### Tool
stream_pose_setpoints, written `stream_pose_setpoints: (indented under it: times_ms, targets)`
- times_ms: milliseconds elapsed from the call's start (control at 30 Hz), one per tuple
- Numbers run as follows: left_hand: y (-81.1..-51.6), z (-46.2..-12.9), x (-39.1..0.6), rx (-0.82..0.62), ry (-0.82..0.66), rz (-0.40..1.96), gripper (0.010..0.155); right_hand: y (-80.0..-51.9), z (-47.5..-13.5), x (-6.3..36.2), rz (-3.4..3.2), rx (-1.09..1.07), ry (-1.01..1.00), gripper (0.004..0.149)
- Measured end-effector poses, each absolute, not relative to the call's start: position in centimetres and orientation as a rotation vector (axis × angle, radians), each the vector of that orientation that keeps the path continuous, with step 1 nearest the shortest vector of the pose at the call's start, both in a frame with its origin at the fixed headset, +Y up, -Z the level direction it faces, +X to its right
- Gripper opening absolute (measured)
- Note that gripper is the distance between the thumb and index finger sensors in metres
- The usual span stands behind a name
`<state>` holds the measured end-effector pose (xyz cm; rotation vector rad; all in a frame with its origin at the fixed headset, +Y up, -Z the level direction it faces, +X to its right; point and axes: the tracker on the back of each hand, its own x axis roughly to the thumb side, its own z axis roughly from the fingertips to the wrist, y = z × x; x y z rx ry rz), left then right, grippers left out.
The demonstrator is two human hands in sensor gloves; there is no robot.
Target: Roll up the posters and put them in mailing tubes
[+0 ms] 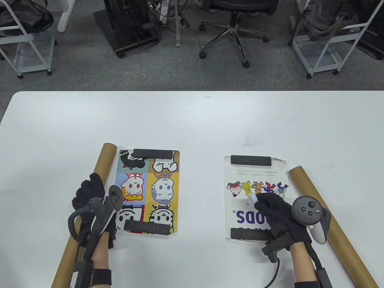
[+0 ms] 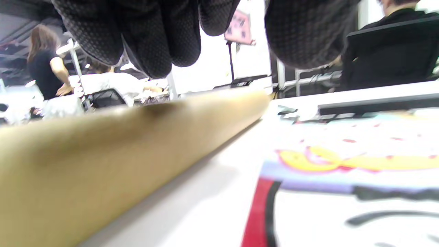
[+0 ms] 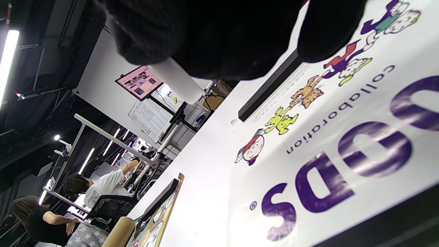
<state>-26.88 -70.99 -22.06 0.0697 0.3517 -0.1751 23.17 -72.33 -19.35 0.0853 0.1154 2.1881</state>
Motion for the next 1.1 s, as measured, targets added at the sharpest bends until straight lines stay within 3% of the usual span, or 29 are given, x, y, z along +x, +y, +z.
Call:
stream_pose_setpoints:
  times_ms: [67,267,667,867,1100]
  targets:
    - [-70.5,-21.8,-26.4,0.125,0.357,-0.187,0.087,-72.4,-19.4,23.0,2.202,0.086,0.123,0.038]
    - [-70.4,-21.4,-25.8,0.096,0.319,-0.175,0.087,-72.5,-19.5,21.8,2.285,0.079,0.142,0.038]
    - [-68.9,-21.6,-25.2,0.132,0.275,-0.11,0.087,-70.6,-21.6,12.1,2.762,0.195,0.23,0.038]
    - [-68.6,-21.4,-25.3,0.14,0.262,-0.07,0.087,-71.6,-22.4,7.2,3.033,0.28,0.327,0.038]
    - [-68.5,-21.4,-25.5,0.146,0.263,-0.036,0.087,-72.8,-22.4,4.2,3.231,0.381,0.34,0.038]
